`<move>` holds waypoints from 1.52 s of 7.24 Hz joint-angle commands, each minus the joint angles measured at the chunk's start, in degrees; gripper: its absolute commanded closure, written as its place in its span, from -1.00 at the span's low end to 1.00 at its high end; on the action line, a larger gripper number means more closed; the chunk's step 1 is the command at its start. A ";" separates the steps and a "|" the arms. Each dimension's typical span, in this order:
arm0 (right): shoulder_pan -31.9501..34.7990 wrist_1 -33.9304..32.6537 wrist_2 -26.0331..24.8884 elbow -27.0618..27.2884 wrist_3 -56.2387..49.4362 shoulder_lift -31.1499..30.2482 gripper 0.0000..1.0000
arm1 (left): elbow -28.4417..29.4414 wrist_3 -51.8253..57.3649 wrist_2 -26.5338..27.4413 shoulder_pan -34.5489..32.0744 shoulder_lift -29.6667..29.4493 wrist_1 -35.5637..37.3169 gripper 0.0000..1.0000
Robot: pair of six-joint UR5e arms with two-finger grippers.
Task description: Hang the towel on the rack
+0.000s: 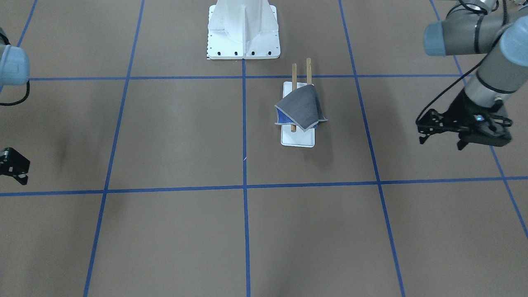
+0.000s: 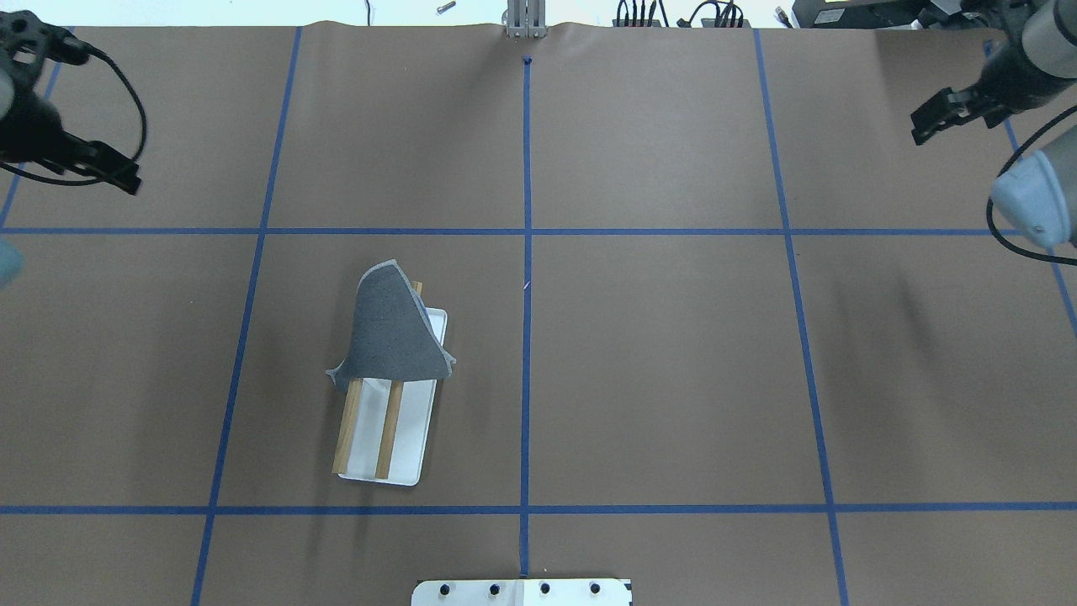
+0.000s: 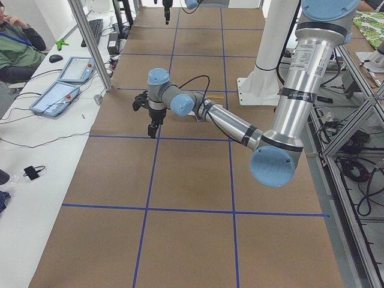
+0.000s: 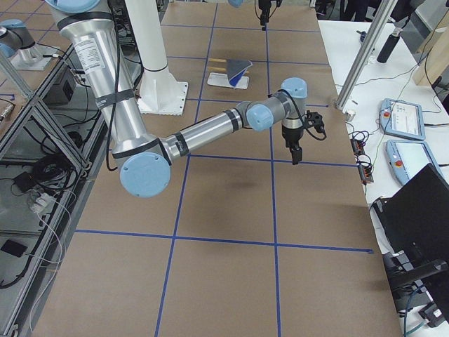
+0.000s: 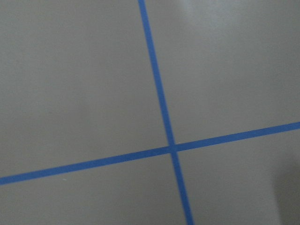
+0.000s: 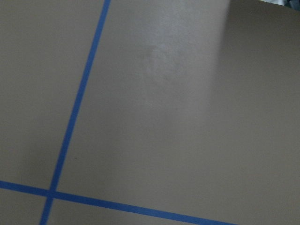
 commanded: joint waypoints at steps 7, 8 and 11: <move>19.83 -10.12 5.38 -0.44 -29.50 -13.17 -1.00 | 12.15 39.74 -10.32 -30.87 13.00 8.22 -0.98; 19.74 -9.51 5.46 -0.88 -28.89 -14.48 -1.00 | 10.81 39.31 -9.80 -31.44 13.81 10.31 -0.98; 19.74 -9.51 5.98 -0.62 -28.71 -14.93 -1.00 | 1.41 39.74 -9.44 -32.41 18.91 12.88 -0.98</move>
